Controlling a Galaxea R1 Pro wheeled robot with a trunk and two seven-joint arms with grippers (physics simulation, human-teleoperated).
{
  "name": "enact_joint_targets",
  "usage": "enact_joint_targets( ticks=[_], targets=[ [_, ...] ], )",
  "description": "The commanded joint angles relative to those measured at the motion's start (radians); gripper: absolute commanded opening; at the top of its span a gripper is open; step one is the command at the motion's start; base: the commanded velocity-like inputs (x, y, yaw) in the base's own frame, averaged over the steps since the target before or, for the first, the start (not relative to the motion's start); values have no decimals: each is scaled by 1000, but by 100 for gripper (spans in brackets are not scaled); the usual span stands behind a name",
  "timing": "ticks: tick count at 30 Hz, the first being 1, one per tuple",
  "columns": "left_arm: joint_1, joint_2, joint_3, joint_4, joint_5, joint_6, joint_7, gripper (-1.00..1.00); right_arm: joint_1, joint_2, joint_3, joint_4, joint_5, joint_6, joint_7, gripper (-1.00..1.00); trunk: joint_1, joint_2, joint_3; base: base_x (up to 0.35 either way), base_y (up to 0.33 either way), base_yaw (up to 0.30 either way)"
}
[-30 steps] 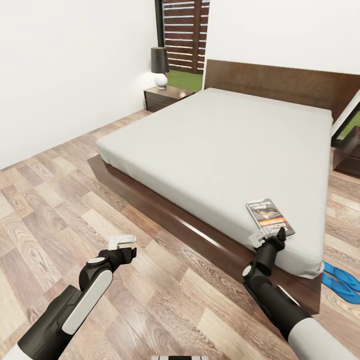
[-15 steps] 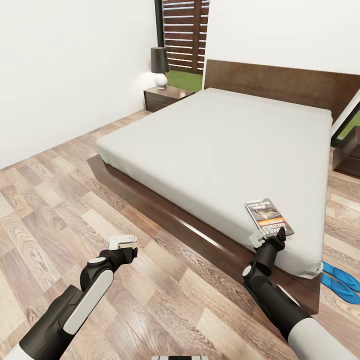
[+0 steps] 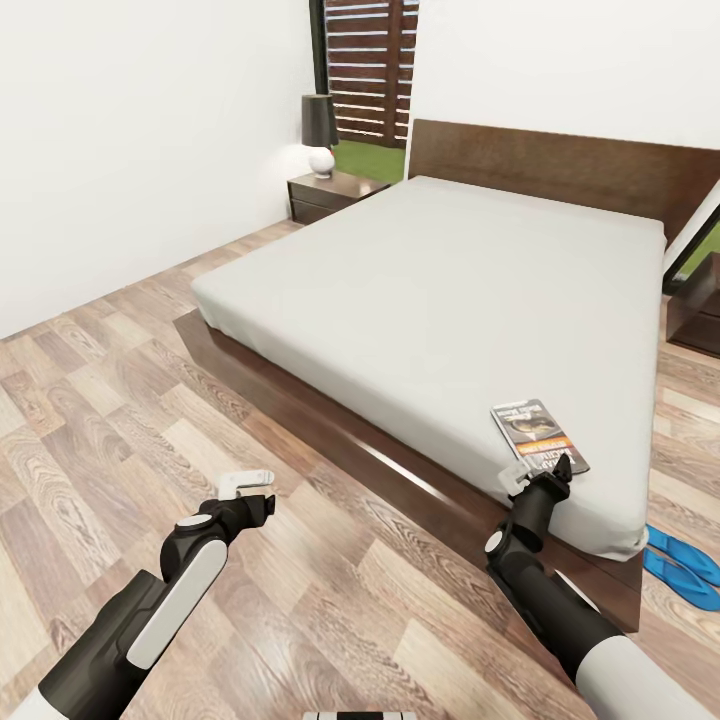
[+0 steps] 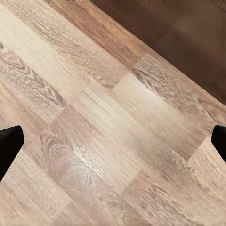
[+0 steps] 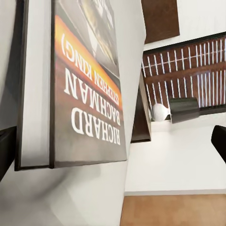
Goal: In the bedroom, move the book from the bed onto either nightstand, and place the two sandals side by side next to the bed.
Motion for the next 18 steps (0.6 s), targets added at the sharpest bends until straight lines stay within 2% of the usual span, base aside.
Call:
enact_joint_targets(
  ticks=[1, 3, 4, 18],
  targets=[
    [-1, 1, -2, -1, 9, 0, 10, 100, -1, -1, 3, 0, 2, 7, -2, 100, 0, 0, -1, 5, 0, 0],
    [-1, 1, -2, -1, 8, 0, 10, 100, -1, -1, 3, 0, 1, 7, -2, 100, 0, 0, -1, 4, 0, 0],
    [-1, 1, -2, -1, 8, 0, 10, 100, -1, -1, 3, 0, 1, 7, -2, -100, 0, 0, -1, 1, 0, 0],
    [-1, 1, -2, -1, 8, 1, 10, 100, -1, -1, 3, 0, 2, 7, -2, -100, 0, 0, -1, 0, 0, 0]
  ],
)
